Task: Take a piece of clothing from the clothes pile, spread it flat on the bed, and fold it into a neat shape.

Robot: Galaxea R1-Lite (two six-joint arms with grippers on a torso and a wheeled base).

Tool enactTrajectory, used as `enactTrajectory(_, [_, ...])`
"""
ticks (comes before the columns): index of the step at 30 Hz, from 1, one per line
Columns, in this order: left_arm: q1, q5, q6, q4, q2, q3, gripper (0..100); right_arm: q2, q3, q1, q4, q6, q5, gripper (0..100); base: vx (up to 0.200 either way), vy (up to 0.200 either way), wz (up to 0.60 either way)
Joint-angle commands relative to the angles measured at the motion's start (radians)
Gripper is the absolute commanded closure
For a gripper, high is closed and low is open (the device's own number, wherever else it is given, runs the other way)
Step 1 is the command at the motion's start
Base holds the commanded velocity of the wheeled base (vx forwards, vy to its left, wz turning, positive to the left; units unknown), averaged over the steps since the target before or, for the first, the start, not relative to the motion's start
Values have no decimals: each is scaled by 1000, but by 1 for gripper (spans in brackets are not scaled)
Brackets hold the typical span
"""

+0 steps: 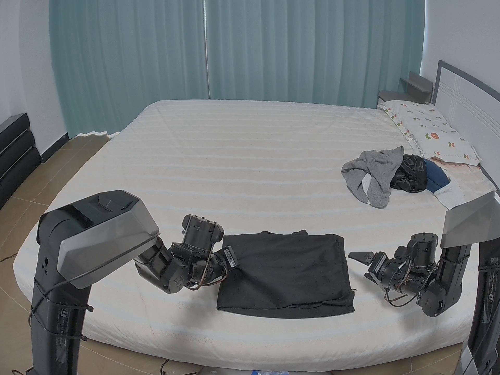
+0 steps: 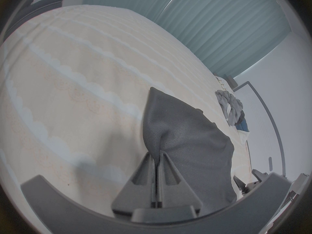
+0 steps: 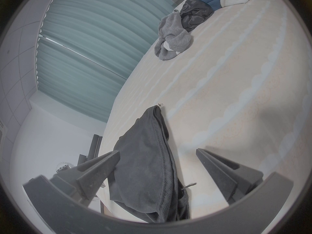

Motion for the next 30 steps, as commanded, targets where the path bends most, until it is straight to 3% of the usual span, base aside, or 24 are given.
enactTrajectory(1, [2,3,-16,-2,-6,7,100,0,3,-7,0,0,0,0,0,0,0])
enactTrajectory(8, [6,4,-19,-4,-6,7,100,0,17,-6,-2,0,2,0,0,0,0])
enactTrajectory(14, [6,4,-19,-4,-6,5,100,0,17,-4,-2,0,2,0,-200,0,0])
enactTrajectory(25, [25,3,-22,-4,-3,-9,100,1,17,0,-2,2,2,0,0,0,0])
enactTrajectory(30, [37,7,-76,-4,1,-52,100,1,19,3,-2,2,2,0,0,0,0])
